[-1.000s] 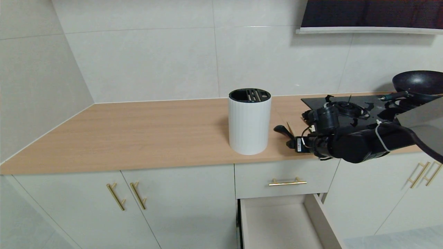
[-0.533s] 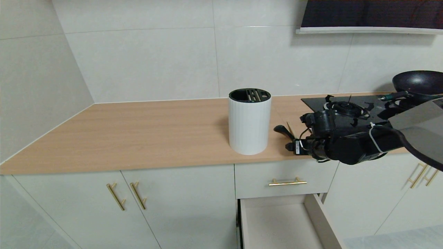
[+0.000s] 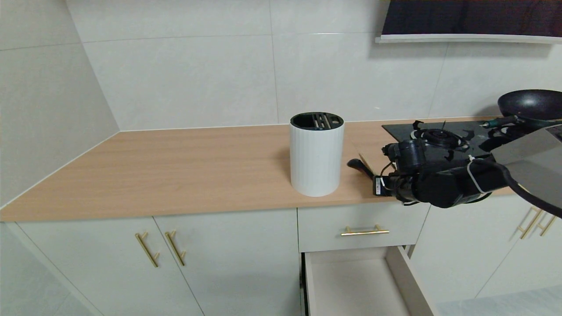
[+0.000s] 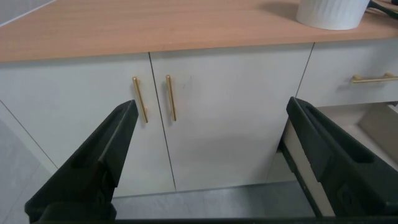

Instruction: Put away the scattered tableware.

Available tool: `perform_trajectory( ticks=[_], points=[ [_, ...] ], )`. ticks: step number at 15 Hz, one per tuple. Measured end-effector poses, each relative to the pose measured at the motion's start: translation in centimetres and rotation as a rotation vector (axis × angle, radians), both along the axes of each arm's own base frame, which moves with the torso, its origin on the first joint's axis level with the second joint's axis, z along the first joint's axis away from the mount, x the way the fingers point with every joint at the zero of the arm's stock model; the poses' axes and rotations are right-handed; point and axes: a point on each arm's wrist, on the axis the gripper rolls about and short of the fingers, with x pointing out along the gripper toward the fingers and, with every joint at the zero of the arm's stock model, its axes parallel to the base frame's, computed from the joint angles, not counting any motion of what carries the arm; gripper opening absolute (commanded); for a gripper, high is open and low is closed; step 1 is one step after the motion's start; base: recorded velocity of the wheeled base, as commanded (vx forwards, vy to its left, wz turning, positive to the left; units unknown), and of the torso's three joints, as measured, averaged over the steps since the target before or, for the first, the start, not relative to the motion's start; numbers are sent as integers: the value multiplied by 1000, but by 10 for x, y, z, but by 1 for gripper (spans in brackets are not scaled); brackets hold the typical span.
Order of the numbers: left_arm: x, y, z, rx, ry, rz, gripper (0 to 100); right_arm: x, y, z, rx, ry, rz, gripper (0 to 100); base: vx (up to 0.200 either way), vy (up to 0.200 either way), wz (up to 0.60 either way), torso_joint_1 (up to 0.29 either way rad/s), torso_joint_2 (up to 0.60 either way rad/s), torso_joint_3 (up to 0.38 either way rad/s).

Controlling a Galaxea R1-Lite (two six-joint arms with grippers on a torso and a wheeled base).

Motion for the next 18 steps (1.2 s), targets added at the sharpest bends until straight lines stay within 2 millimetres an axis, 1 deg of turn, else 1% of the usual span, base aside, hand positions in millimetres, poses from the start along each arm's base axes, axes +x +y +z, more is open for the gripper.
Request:
perform_trajectory(
  ticks=[3,5,7,8,10,12,15,18],
  points=[
    [0,0,0,0,0,0,100,0,-1,2,3,-4,-6,0,0,0,0,0,0,0],
    [0,0,0,0,0,0,100,-3,-3,7,0,-11,-17,0,0,0,0,0,0,0],
    [0,0,0,0,0,0,100,-12,-6,14,-2,-17,-24,0,0,0,0,0,0,0],
    [0,0,0,0,0,0,100,-19,-8,22,1,-22,-24,0,0,0,0,0,0,0],
    [0,0,0,0,0,0,100,-43,-15,41,15,-35,-19,0,0,0,0,0,0,0],
    [0,0,0,0,0,0,100,-75,-24,56,24,-37,-12,0,0,0,0,0,0,0],
    [0,0,0,0,0,0,100,-118,-37,65,28,-11,8,0,0,0,0,0,0,0],
    [0,0,0,0,0,0,100,-152,-47,79,44,24,49,0,0,0,0,0,0,0]
  ],
)
